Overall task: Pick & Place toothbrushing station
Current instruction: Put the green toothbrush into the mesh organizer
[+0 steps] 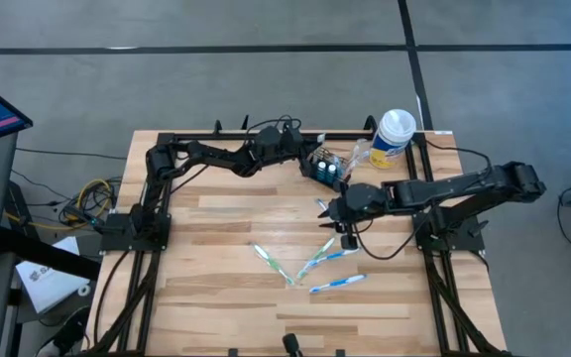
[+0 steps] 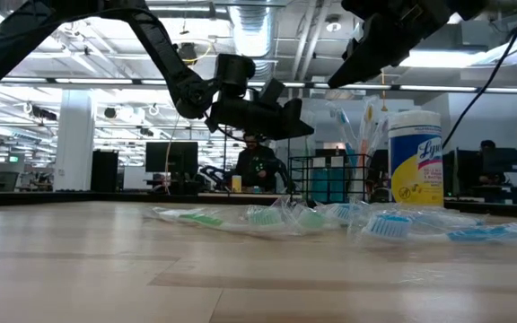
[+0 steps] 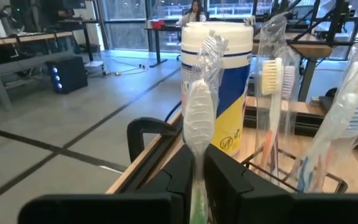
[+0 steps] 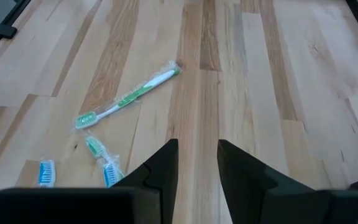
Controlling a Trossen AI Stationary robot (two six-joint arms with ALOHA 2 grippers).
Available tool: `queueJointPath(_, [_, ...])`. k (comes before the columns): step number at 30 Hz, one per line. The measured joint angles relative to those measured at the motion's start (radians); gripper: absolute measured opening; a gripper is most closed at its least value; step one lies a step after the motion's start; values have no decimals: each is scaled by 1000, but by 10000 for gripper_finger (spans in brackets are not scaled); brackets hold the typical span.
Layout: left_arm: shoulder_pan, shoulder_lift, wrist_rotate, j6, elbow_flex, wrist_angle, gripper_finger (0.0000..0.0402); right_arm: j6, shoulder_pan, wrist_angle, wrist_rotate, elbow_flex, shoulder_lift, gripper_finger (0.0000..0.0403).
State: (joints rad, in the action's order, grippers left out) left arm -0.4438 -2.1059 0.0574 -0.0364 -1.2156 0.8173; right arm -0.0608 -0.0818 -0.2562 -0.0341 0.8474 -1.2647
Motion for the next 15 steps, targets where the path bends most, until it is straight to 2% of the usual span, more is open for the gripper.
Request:
queueJointPath(8, [6, 15, -5, 1, 0, -7, 58, 0, 0, -5, 0, 0, -1, 102])
queueJointPath(15, [-2, 24, -1, 44, 0, -76, 97, 8, -3, -8, 0, 0, -1, 102])
